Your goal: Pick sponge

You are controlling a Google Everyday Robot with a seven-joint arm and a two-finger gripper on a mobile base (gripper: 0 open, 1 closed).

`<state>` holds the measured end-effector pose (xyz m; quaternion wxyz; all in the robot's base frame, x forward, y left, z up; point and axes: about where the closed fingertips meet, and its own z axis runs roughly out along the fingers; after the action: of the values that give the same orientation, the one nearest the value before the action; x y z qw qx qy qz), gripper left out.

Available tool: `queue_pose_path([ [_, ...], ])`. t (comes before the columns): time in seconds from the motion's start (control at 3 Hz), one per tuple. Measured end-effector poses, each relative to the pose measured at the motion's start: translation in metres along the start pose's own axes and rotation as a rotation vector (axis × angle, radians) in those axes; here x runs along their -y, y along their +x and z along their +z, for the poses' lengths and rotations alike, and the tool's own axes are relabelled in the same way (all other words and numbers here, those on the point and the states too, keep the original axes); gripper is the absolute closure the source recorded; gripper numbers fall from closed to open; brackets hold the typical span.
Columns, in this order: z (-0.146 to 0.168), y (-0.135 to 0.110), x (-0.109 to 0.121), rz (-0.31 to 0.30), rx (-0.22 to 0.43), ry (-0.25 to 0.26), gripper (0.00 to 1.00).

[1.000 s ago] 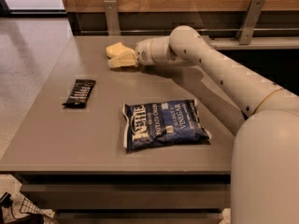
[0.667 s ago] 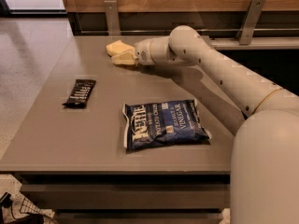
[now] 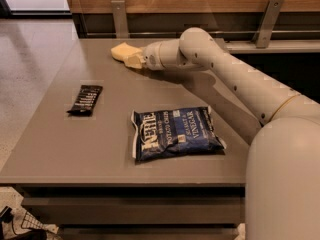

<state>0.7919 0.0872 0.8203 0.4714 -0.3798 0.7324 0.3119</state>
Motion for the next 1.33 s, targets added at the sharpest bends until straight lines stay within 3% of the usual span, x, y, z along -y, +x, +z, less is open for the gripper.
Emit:
queue_pose_path([
  [0.33, 0.0021, 0.0005, -0.0015, 0.000, -0.001, -0.004, 1.00],
  [1.33, 0.0021, 0.0002, -0.0016, 0.000, -0.001, -0.004, 1.00],
])
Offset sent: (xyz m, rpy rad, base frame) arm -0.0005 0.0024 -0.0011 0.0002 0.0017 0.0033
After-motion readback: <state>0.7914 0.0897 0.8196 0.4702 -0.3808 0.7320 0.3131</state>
